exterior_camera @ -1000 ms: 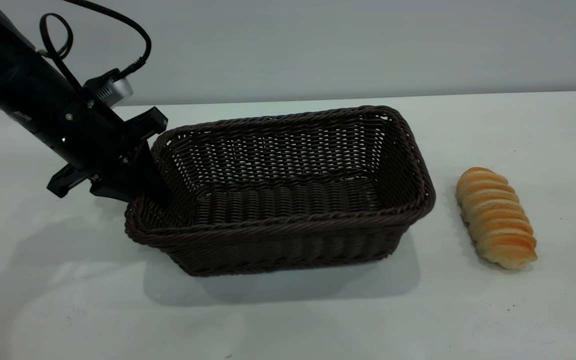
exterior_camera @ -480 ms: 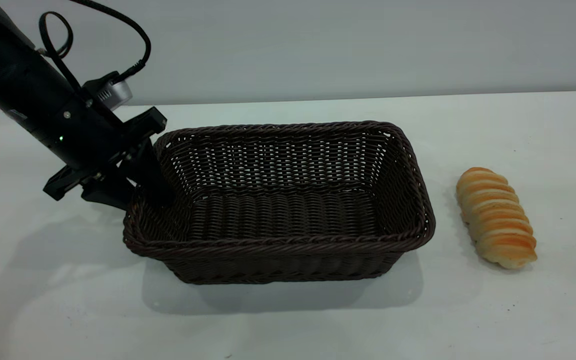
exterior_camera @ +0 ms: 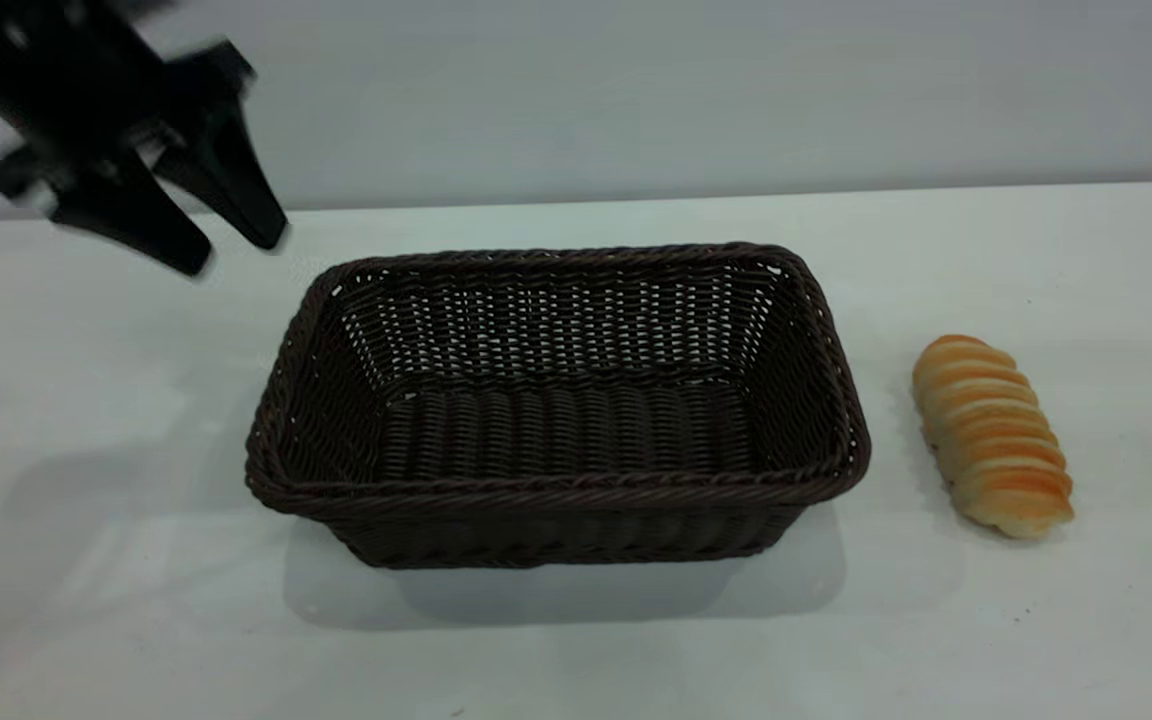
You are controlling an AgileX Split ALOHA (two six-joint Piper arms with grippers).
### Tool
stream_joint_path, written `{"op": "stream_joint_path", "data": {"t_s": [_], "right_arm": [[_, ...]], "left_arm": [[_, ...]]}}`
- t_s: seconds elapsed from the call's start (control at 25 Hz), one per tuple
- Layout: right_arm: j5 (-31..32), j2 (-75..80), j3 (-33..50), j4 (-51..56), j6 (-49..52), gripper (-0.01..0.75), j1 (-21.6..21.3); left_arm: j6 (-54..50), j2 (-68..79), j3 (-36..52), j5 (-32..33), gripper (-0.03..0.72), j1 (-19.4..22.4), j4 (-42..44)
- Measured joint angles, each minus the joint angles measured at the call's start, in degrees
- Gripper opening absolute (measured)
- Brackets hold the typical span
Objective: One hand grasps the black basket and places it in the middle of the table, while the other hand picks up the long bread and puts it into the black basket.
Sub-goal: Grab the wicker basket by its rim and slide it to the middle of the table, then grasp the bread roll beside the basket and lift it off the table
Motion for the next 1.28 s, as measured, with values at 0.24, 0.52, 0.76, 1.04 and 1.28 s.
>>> {"op": "stream_joint_path", "data": {"t_s": [0.24,0.52,0.76,1.04,1.28], "right_arm": [[-8.9,14.0,0.0,0.3,0.0,0.594,0.0],[-18.0,34.0,-1.5,2.8,-0.8,0.591,0.0],[-22.2,48.4,-6.8,3.3,-2.0,0.590,0.0],[-25.9,62.2,-14.6,3.3,-3.8,0.590,0.0],[-27.4,72.0,-21.0,3.3,-6.5,0.591,0.0]], "left_arm": [[-1.5,-6.8,0.0,0.1,0.573,0.0,4.4],[-2.6,-10.8,0.0,0.4,0.573,0.0,5.1],[-2.6,-11.2,0.0,0.4,0.573,0.0,5.1],[-2.7,-11.2,0.0,0.4,0.573,0.0,5.0],[-2.7,-11.2,0.0,0.4,0.573,0.0,5.0]]}}
